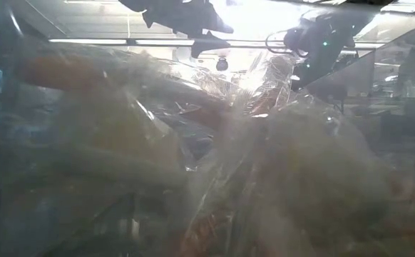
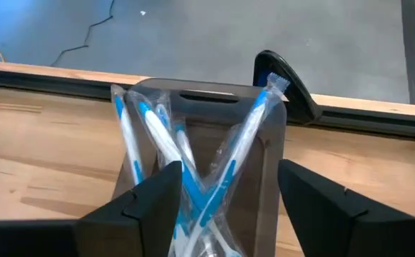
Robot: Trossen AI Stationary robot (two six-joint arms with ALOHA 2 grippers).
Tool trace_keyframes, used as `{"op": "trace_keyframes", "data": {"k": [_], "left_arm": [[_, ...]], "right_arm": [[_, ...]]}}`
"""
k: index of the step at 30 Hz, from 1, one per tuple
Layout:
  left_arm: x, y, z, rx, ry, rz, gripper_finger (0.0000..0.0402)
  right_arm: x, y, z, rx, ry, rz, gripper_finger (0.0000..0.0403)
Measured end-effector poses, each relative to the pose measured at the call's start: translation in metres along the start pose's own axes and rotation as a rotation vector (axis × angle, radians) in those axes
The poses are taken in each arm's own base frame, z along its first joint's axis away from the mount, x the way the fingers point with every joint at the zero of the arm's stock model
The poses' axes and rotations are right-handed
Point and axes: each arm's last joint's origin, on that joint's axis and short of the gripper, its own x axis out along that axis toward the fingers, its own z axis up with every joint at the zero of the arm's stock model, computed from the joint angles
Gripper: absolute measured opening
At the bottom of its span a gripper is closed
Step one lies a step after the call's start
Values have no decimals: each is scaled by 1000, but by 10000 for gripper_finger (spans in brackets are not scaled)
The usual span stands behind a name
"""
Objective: Pick & Place Toothbrushes
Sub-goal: Put the green toothbrush into the transparent bin
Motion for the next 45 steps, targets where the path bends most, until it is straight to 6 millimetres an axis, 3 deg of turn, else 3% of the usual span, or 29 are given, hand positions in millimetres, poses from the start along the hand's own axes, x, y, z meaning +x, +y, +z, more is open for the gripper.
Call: {"op": "trace_keyframes", "data": {"k": [24,30,36,41,45], "left_arm": [[-2,1,4,-38,-33,1,230],[-41,8,9,-63,24,51,230],[-84,7,0,-73,190,83,230],[-97,6,-20,-213,390,148,230],[-105,-1,-40,-402,605,244,230]], "right_arm": [[-17,14,7,-10,-89,175,216],[-34,16,11,-24,-53,364,215],[-66,18,16,-188,-88,649,215],[-91,20,16,-325,-143,842,215],[-100,22,13,-380,-165,891,215]]}}
